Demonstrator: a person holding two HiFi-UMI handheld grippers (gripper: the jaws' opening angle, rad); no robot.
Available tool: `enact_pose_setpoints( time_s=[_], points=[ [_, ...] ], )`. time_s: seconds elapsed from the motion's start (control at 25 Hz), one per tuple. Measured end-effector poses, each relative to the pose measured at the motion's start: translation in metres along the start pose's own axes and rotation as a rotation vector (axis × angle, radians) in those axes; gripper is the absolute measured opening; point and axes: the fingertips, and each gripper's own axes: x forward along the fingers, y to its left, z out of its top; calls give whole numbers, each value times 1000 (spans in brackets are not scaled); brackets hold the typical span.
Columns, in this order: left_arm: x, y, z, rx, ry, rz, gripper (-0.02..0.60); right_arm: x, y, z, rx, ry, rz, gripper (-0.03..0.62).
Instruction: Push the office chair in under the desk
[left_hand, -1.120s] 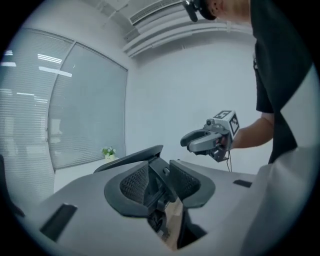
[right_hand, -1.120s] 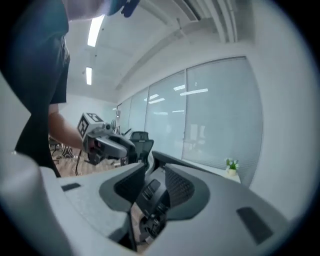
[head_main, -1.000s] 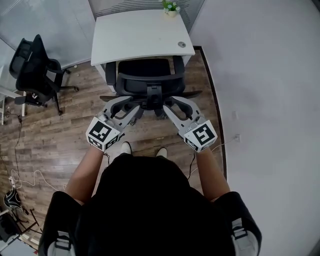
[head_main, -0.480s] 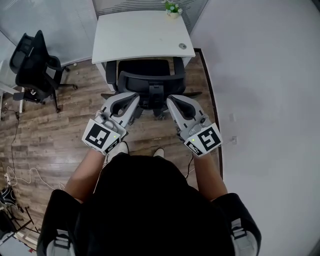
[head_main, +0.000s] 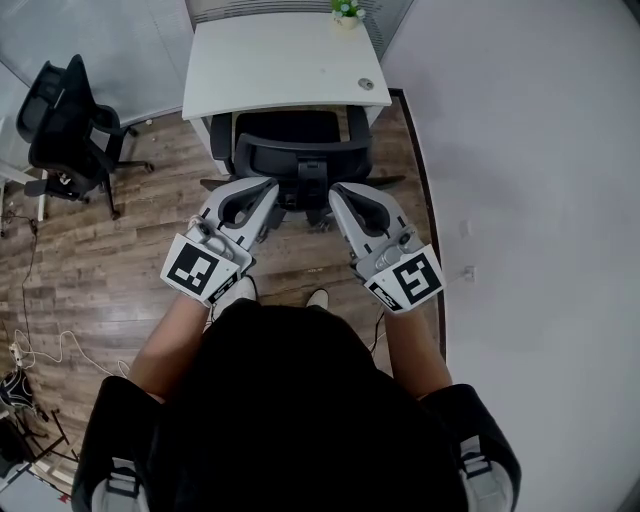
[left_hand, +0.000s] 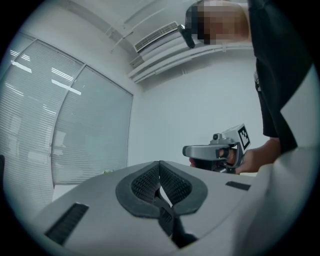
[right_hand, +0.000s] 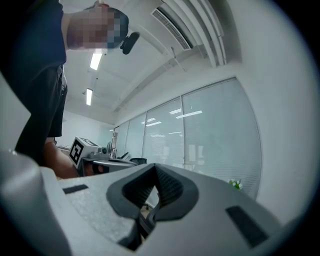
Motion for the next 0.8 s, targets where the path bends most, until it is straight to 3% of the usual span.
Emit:
enact_pose_setpoints(
  time_s=[0.24, 0.4, 0.52, 0.8],
  points=[
    [6, -4, 3, 29, 4, -17, -6, 0, -5, 1, -6, -1, -8, 2],
    [6, -5, 2, 60, 50, -3, -6, -1, -7, 4, -11, -2, -12, 2],
    [6, -9, 7, 75, 27, -22, -6, 0, -6, 5, -15, -3, -11, 2],
    [9, -10, 13, 25, 6, -51, -5, 2, -8, 6, -9, -9, -9, 2]
  ],
)
